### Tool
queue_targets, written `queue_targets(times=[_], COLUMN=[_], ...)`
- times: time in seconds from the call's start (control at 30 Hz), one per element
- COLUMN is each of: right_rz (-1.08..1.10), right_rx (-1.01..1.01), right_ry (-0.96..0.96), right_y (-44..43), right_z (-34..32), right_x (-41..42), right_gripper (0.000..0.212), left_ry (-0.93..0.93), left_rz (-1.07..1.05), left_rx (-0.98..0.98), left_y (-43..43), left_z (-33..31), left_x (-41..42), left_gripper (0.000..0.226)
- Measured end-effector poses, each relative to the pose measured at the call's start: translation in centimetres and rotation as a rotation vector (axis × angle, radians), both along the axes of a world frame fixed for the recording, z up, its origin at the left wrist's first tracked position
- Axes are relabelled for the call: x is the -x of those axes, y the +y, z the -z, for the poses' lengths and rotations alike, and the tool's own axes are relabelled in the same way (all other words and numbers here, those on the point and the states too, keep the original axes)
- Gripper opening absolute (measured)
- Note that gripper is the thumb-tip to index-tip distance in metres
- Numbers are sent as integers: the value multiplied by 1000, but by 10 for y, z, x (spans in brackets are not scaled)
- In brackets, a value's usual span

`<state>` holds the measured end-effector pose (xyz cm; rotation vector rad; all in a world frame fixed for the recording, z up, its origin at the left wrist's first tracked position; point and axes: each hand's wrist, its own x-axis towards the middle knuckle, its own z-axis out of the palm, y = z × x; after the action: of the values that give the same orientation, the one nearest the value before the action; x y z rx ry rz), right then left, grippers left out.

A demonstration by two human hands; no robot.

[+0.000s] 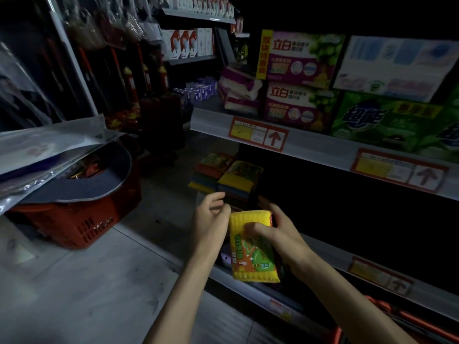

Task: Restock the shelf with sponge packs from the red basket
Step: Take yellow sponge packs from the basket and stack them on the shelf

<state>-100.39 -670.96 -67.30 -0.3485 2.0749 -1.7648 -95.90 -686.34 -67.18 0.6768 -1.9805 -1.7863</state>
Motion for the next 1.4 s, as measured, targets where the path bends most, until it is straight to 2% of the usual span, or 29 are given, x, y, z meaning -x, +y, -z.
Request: queue_targets(times=[0.17,0.33,0.5,0.67,0.73,0.83,0.93,1.1,1.23,1.33,1.4], right_rz=[23,143,178,61,24,-42,-83,-69,25,136,170], right_rx=[27,99,257,133,48,-131,-198,-301,-376,-209,-65], right_ry=[35,24,-94,-3,68,189,252,306,305,200,47], right_y=[27,51,70,89,94,100,102,103,116,125,124], right_z=[-8,-12,-25,-35,-37,-41,-46,-49,-41,-32,-30], right_x=[-15,-27,-30,-30,-30,-27,-24,-30,-37,-39,-43], right_gripper=[79,67,64,62,71,86,94,66,81,87,88], left_ry=[-15,-7,-83,-16,-46,-70,-57,-49,-22,33,43], left_rz=[174,232,425,384,430,522,571,433,251,161,150], left_rx=[11,-167,-300,-226,-222,-193,-191,-291,-379,-546,-658], left_y=[21,44,67,68,66,60,55,64,63,65,69], left_z=[-2,-3,-6,-12,-12,-12,-13,-8,-9,-10,-10], left_x=[-33,-57,-72,-66,-64,-63,-63,-63,-59,-58,-58], left_gripper=[26,24,26,37,45,41,45,33,24,12,17])
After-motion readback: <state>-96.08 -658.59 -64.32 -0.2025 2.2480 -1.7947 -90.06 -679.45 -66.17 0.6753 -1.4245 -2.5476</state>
